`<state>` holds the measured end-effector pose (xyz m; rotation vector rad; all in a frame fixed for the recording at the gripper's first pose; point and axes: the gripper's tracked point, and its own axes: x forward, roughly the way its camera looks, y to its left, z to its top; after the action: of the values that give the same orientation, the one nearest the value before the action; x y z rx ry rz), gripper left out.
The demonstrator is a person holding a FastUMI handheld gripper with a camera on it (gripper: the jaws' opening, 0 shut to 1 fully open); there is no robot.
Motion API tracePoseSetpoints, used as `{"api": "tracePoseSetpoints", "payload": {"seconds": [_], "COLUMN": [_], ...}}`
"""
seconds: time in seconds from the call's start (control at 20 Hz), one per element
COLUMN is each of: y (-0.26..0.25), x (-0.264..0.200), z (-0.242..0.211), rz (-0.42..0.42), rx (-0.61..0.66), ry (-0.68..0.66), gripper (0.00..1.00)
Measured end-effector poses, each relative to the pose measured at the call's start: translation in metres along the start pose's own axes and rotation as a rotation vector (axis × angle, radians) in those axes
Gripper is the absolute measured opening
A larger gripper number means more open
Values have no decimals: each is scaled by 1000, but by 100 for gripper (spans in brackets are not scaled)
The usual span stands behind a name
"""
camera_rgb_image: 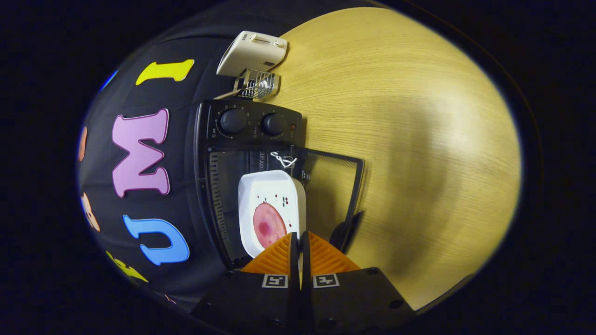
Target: Open the toaster oven, put the food inside, and close the toaster oven door.
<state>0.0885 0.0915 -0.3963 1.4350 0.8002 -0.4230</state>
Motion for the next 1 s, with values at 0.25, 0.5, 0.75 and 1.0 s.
{"api": "tracePoseSetpoints", "payload": {"seconds": [0.25, 0.5, 0.75, 1.0], "y": [21, 39, 52, 57], "x": [47, 78, 96, 95], "z": [-12, -6, -6, -15], "rz": [13, 25, 56, 93], "rx": [59, 82, 105, 121], "ry": [-82, -143, -148, -91], "gripper": [5, 5, 5, 16]}}
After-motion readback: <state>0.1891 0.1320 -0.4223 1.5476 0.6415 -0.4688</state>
